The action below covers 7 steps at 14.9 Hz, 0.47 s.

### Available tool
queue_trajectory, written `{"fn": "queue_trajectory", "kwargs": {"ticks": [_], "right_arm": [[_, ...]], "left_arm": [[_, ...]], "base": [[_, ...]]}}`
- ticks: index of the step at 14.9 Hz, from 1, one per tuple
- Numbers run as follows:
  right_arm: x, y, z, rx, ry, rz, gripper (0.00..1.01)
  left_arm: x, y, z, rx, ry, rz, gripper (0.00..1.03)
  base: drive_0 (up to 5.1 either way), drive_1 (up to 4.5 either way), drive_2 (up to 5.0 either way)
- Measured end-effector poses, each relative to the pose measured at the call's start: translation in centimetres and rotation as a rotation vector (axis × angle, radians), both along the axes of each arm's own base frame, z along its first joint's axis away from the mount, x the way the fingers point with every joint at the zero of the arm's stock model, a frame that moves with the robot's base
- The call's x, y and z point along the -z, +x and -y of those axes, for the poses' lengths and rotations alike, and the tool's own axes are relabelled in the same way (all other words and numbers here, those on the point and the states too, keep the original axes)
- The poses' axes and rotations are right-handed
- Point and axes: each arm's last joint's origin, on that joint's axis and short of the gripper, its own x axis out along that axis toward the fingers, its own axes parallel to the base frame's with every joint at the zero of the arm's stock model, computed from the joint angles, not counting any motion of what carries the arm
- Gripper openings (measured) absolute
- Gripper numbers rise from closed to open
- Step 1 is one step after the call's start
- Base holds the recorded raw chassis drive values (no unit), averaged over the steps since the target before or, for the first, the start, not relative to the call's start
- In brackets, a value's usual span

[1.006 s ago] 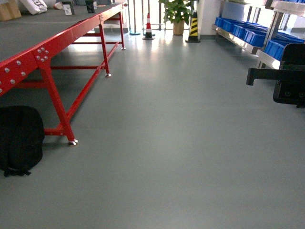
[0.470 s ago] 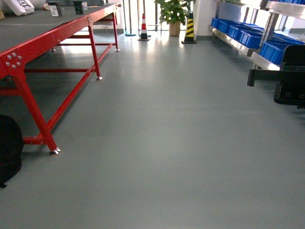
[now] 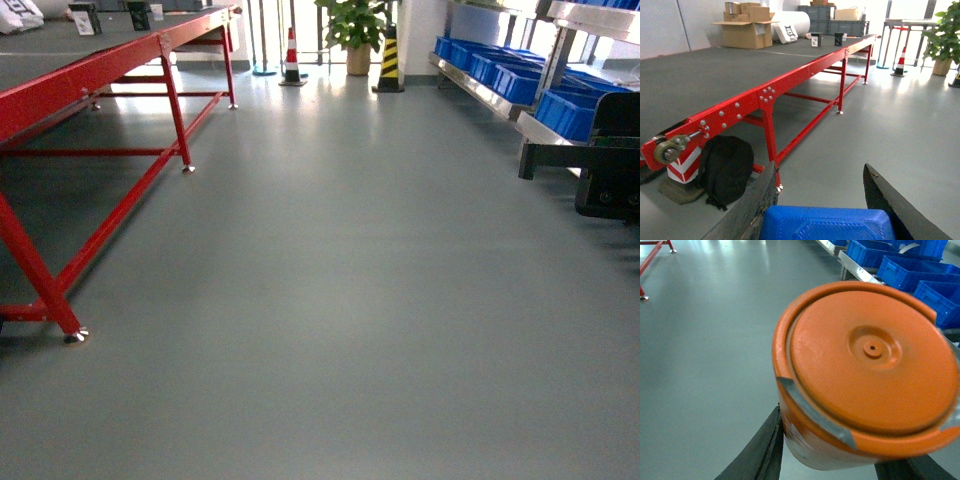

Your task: Sort blue parts and orange caps into right shelf containers

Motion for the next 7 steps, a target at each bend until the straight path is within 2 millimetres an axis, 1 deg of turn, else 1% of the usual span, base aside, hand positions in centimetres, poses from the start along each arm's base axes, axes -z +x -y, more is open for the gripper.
{"fn": "queue_trajectory", "kwargs": {"ticks": [7], "right_arm": [[-0.01,0.0,0.0,0.0,0.001,0.001,0.41]], "left_arm": [[-0.02,0.01,-0.01,0.0,-0.001,0.003,0.41]], "base": [[3.4,1.49,-4.8]]}}
